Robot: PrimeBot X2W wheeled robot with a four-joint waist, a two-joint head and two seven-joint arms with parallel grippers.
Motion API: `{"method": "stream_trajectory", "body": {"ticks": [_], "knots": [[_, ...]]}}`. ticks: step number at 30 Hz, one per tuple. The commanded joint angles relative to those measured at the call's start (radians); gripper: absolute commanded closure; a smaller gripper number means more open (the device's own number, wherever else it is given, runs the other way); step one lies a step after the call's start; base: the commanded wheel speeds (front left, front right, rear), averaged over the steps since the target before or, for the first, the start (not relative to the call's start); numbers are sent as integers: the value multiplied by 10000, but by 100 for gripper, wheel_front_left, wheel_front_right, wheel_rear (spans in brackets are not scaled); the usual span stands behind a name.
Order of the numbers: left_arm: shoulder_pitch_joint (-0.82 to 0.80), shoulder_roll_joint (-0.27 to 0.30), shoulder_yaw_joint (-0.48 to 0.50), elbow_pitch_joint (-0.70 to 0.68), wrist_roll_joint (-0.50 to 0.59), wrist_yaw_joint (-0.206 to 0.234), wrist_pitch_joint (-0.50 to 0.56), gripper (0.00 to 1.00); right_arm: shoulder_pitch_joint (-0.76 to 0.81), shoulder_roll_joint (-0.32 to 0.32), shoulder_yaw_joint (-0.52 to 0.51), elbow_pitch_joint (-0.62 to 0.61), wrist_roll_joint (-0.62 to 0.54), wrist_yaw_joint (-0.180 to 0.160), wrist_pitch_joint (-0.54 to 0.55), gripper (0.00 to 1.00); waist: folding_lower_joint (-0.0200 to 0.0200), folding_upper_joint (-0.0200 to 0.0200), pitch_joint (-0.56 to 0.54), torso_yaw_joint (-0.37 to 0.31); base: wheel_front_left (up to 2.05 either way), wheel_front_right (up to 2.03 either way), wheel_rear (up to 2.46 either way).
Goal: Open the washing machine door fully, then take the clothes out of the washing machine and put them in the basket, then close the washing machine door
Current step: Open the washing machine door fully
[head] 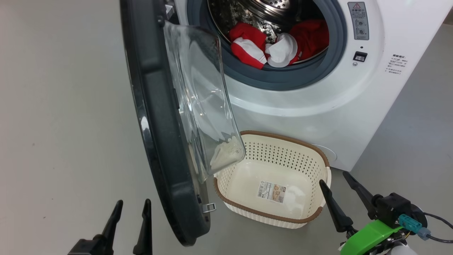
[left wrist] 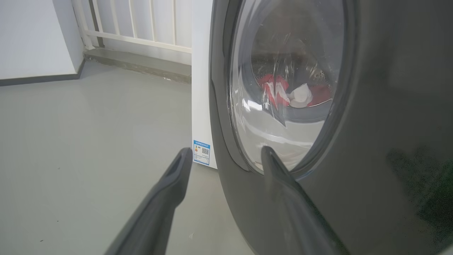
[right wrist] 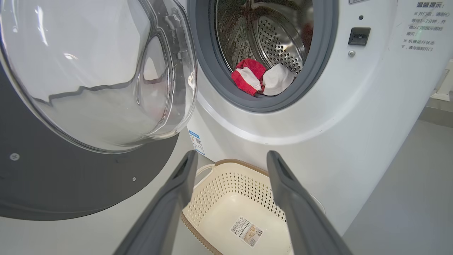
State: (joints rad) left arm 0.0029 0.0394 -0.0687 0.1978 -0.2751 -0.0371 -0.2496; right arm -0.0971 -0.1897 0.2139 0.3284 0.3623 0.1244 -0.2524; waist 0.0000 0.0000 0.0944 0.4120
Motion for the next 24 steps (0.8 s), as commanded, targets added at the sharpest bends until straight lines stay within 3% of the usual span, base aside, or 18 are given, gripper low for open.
{"method": "stream_trajectory", "body": {"ticks": [1, 12, 13, 14, 19, 24], "knots": [[-193, 108, 297, -200, 27, -21, -122, 0, 86, -28, 130, -124, -95, 63, -93, 0, 0, 0, 14, 16, 0, 0, 0], [-176, 108, 349, -186, 41, 0, -122, 0, 160, 125, 47, -121, -260, 63, -93, 0, 0, 0, -33, -62, 0, 0, 0], [-204, 108, 375, -223, 48, 9, -122, 54, 155, 131, 47, -125, -266, 63, -93, 0, 0, 0, -37, -64, 0, 0, 0], [-227, 108, 424, -270, 44, 34, -122, 100, 151, 135, 46, -130, -271, 63, -93, 0, 0, 0, -38, -63, 0, 0, 0], [-434, 108, 893, -897, -234, 151, -122, 100, 131, 145, -22, -168, -292, 63, -93, 0, 0, 0, -14, -23, 0, 0, 0], [-679, 108, 1253, -2442, -475, 224, -122, 100, 126, 132, -31, -154, -337, 63, -93, 0, 0, 0, 15, 5, 0, 0, 0]]}}
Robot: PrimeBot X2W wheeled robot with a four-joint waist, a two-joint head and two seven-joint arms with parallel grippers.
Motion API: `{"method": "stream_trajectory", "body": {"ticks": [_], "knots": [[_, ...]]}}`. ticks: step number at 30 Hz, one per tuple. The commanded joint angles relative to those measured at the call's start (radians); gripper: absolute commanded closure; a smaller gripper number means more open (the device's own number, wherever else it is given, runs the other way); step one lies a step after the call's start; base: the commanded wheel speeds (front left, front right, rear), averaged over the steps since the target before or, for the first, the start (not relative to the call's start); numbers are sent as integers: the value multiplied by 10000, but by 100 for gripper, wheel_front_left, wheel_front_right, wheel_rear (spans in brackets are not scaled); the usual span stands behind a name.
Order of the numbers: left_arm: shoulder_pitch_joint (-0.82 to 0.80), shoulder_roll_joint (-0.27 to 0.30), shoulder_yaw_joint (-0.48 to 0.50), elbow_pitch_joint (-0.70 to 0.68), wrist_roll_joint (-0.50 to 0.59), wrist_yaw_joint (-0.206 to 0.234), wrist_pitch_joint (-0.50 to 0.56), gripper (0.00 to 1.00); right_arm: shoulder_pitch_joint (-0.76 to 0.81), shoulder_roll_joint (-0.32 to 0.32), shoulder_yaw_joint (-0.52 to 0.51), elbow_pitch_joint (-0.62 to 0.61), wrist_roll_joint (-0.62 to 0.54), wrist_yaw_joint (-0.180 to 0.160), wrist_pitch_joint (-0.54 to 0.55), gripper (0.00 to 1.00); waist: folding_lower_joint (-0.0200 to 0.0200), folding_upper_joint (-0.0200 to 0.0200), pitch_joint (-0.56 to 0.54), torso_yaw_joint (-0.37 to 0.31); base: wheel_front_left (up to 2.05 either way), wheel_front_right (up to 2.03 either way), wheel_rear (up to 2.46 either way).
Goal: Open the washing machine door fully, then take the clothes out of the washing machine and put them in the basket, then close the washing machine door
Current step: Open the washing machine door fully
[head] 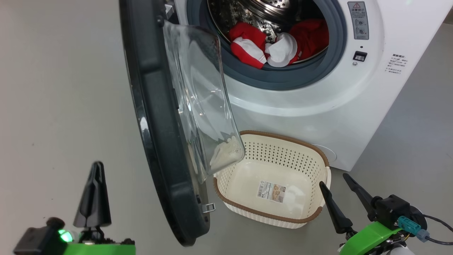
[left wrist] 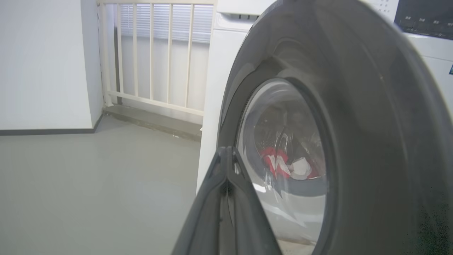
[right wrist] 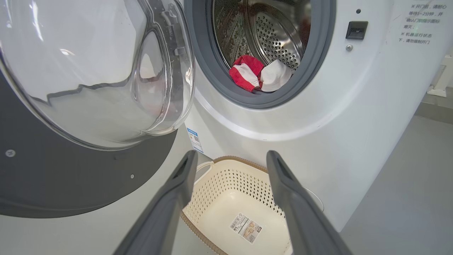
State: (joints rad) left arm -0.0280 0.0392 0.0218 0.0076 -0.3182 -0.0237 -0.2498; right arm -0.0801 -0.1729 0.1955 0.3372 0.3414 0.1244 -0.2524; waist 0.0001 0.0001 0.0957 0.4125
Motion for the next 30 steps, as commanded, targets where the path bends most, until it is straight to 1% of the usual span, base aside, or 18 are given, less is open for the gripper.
{"method": "stream_trajectory", "body": {"ticks": [1, 3, 6, 8, 9, 11, 16, 20, 25, 30], "knots": [[-383, 110, 314, -911, -66, 110, -120, 100, -52, -38, 160, -242, -131, 63, -93, 0, 0, -1, 12, -6, 0, 0, 0], [-422, 110, 118, -1727, -121, 121, -120, 100, -72, -43, 169, -251, -134, 63, -93, 0, 0, -1, 33, -18, 0, 0, 0], [-395, 110, -477, -2777, -114, 86, -120, 100, -105, -52, 185, -266, -143, 63, -93, 0, 0, -1, 69, -42, 0, 0, 0], [-293, 110, -1083, -3129, 87, -89, -120, 100, -126, -56, 190, -273, -146, 63, -93, 0, 0, -1, 88, -56, 0, 0, 0], [-293, 110, -1083, -3129, 87, -89, -120, 100, -126, -56, 190, -273, -146, 63, -93, 0, 0, -1, 88, -56, 0, 0, 0], [-171, 110, -1752, -3190, 210, -304, -120, 100, -140, -59, 200, -279, -149, 63, -93, 0, 0, -1, 96, -69, 0, 0, 0], [186, 110, -2965, -2378, 102, -531, -120, 100, -156, -67, 222, -296, -158, 63, -93, 0, 0, -1, 94, -96, 0, 0, 0], [357, 110, -3486, -1523, -214, -474, -120, 100, -168, -63, 225, -321, -162, 63, -93, 0, 0, -1, 108, -109, 0, 0, 0], [303, 110, -3798, -615, -583, -392, -120, 100, -182, -67, 225, -336, -174, 63, -93, 0, 0, -1, 126, -76, 0, 0, 0], [184, 110, -3697, 16, -812, -194, -120, 100, -192, -58, 243, -328, -180, 63, -93, 0, 0, -1, 65, -43, 0, 0, 0]]}}
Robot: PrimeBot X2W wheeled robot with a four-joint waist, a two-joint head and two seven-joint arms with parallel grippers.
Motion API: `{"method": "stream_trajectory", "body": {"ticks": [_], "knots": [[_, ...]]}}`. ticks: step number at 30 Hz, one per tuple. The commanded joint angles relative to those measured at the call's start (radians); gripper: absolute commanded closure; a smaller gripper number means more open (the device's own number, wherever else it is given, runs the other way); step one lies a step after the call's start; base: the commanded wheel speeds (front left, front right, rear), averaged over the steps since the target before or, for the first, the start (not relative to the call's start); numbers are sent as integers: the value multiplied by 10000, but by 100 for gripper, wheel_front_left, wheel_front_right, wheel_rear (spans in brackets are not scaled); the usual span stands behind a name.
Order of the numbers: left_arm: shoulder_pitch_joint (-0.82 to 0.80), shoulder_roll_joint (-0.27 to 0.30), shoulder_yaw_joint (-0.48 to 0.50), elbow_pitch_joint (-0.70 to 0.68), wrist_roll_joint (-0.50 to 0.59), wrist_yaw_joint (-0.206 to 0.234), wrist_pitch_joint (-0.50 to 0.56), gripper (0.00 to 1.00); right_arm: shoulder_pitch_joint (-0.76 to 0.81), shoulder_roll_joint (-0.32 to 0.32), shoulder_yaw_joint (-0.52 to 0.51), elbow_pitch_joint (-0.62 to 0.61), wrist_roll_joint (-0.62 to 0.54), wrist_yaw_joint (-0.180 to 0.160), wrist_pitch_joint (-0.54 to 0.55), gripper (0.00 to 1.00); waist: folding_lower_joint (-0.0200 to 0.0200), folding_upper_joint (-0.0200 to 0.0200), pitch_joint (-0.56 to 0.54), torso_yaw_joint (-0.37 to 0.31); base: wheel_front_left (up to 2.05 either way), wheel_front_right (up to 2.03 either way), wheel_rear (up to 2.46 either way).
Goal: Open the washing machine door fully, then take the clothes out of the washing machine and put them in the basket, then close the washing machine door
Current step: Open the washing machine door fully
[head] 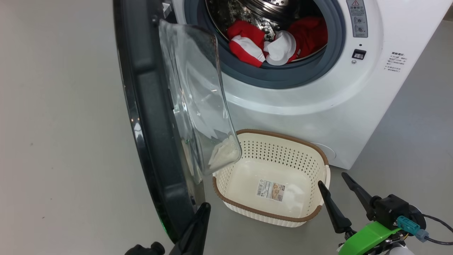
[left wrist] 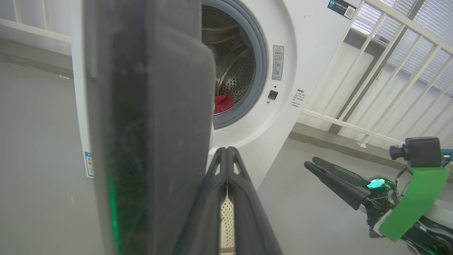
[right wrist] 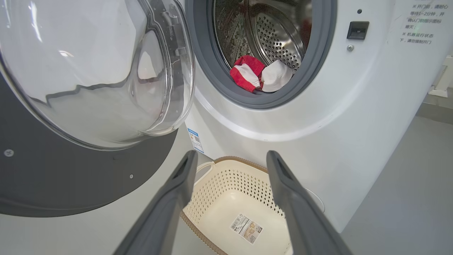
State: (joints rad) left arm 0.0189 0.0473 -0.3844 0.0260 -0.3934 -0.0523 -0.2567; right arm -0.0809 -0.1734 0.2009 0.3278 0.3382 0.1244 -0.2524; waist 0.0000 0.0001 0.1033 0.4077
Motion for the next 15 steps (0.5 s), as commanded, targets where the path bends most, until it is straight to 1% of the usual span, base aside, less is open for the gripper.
{"method": "stream_trajectory", "body": {"ticks": [1, 9, 15], "knots": [[-289, 29, 402, -125, -67, 139, -51, 100, -182, -49, 190, -240, -147, 63, -93, 0, 0, -1, -15, 12, 0, 0, 0], [-233, 29, 815, -68, -74, 496, -51, 100, -131, -51, 147, -326, -184, 63, -93, 0, 0, -1, -34, 208, 0, 0, 0], [-55, 29, 1380, -141, 39, 638, -51, 100, -115, -54, 137, -386, -201, 63, -93, 0, 0, -1, -97, 385, 0, 0, 0]]}}
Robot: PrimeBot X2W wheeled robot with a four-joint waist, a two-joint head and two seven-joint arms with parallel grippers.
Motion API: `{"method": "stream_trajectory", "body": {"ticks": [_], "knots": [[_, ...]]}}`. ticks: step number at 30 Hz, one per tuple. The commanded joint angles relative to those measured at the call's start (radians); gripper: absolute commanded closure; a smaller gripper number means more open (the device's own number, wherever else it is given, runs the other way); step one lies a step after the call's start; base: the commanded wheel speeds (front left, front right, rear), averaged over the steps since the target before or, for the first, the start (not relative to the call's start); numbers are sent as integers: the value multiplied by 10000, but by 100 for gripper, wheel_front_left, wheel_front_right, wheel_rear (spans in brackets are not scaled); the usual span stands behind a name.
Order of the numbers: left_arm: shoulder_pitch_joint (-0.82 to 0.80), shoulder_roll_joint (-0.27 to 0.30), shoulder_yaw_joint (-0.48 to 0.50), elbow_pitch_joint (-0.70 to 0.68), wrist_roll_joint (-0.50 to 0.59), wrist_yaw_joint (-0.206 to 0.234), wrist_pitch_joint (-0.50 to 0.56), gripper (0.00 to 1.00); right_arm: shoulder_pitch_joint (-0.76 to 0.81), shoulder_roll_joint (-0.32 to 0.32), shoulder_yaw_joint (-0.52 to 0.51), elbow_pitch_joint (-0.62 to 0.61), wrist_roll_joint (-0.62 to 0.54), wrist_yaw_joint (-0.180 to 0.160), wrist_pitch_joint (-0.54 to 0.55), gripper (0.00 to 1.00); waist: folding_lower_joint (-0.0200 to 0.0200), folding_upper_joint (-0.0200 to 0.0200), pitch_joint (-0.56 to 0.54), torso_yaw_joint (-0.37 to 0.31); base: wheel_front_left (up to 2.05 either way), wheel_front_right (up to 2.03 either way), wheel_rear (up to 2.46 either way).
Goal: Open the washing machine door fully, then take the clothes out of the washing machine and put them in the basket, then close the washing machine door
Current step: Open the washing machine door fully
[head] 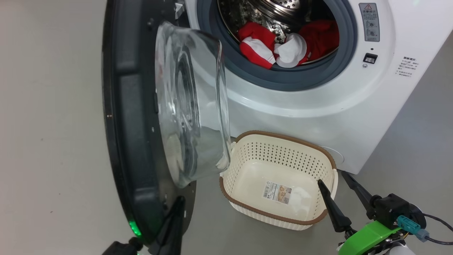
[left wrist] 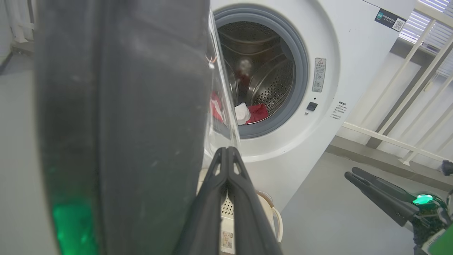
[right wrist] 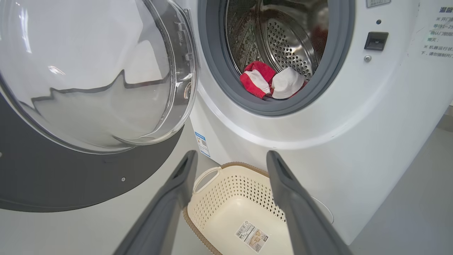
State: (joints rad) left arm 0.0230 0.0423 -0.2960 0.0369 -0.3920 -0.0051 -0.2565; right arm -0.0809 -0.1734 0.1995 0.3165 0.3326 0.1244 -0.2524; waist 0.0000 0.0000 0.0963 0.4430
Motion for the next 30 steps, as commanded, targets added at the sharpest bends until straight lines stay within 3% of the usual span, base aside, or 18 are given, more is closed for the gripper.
{"method": "stream_trajectory", "body": {"ticks": [1, 11, 30], "knots": [[-63, 79, 614, -256, 41, 186, -53, 100, -112, -50, 160, -282, -148, 63, -93, 0, 0, 0, -33, 53, 0, 0, 0], [-72, 79, 1822, -129, 193, 190, -53, 100, -123, -60, 198, -347, -171, 63, -93, 0, 0, 0, 33, 178, 0, 0, 0], [-1525, 79, 5070, 1179, 667, -399, -53, 100, -359, -203, 339, -290, -198, 63, -93, 0, 0, 0, 506, 130, 0, 0, 0]]}}
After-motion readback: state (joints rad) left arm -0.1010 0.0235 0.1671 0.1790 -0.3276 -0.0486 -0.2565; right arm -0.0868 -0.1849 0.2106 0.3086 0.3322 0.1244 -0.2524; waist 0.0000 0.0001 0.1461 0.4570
